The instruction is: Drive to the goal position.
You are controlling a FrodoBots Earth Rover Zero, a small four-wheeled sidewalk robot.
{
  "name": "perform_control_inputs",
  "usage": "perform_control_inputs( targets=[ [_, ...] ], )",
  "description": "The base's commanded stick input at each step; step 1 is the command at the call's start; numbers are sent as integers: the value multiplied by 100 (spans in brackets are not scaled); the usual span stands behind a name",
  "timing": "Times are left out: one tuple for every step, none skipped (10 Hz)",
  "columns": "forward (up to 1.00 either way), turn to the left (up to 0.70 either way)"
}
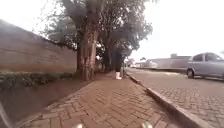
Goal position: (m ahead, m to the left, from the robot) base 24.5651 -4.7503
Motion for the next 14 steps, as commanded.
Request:
perform_control_inputs(
  targets=[
    [50,0],
    [50,0],
    [50,0],
    [50,0],
    [50,0],
    [50,0],
    [50,0],
    [50,0],
    [50,0],
    [50,0],
    [50,0],
    [50,0],
    [50,0],
    [50,0]
  ],
)
